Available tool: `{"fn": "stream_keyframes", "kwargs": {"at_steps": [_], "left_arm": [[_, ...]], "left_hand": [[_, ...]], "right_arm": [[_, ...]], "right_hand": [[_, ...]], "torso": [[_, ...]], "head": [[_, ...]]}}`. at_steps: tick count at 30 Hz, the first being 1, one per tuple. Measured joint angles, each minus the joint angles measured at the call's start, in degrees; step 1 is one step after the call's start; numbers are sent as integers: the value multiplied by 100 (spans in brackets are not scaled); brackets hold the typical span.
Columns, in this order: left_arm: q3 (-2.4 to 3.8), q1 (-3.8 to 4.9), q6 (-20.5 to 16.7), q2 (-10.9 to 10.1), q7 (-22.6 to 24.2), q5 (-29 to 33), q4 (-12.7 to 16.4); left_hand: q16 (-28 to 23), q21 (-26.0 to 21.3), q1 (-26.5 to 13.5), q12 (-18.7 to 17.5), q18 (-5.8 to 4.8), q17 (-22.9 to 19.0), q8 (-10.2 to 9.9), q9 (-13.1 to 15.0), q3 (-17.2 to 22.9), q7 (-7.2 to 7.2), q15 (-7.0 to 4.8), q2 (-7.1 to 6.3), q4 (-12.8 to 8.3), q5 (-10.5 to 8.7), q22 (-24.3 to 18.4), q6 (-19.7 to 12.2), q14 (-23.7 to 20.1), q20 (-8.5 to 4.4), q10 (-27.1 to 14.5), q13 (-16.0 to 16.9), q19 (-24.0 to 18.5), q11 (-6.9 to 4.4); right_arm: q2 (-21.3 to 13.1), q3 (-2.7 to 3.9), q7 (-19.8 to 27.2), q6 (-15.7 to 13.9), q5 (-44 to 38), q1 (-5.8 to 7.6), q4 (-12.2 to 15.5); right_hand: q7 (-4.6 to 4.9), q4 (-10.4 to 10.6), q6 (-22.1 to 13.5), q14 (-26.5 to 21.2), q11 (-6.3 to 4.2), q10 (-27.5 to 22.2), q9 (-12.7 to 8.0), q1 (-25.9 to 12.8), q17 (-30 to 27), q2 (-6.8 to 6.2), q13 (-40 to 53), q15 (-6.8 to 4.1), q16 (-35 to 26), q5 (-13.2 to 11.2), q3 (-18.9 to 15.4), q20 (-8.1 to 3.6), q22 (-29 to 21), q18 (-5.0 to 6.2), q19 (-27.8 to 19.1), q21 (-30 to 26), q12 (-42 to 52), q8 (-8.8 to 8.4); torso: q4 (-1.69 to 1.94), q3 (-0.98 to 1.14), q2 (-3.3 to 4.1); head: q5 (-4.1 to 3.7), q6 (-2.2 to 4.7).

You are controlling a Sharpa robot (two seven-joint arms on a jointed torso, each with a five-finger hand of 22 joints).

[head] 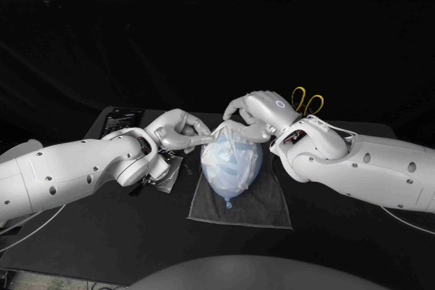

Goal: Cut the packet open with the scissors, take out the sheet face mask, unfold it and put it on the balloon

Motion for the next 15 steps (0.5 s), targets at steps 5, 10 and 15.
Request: {"fn": "stream_keyframes", "kwargs": {"at_steps": [5, 10, 15], "left_arm": [[0, 0, -1, -3, 24, 21, 3], [0, 0, -5, -4, 55, 85, 2], [0, 0, -11, -5, 78, 165, 2]], "left_hand": [[0, 0, 119, -152, -13, -14, -9, 10, 470, 37, -21, 233, -20, -16, 17, -37, -21, -33, 52, -65, -33, -23], [0, 4, 76, -260, -42, -19, 83, 136, 1372, 120, -21, 138, -58, -69, 85, -186, -22, -53, 93, -111, -54, -10], [0, 39, -209, -260, -42, -7, 217, 227, 2135, 134, -20, -148, -193, -38, 133, -263, -22, -53, 93, -52, -54, -9]], "right_arm": [[1, 0, -2, 2, -2, 0, -5], [0, 0, -3, 4, -3, 0, -8], [-3, 0, -3, 5, -3, 0, -9]], "right_hand": [[0, 0, -1, 0, 0, 0, 1, 0, 0, 0, -2, 0, 0, -1, 0, -2, 0, 0, 1, 0, -2, 0], [0, 0, -3, 0, 0, 0, 4, 0, 1, 0, -4, 0, -4, -3, 0, -15, -1, 0, 15, 0, -4, -2], [-6, 0, -12, -1, 0, 0, 5, 0, 5, 0, -4, 1, -5, -4, 0, -15, -3, 0, 15, 0, -15, -4]], "torso": [[1, 0, 0], [-1, 2, 0], [-4, 3, 0]], "head": [[0, 1], [0, 4], [-1, 7]]}}
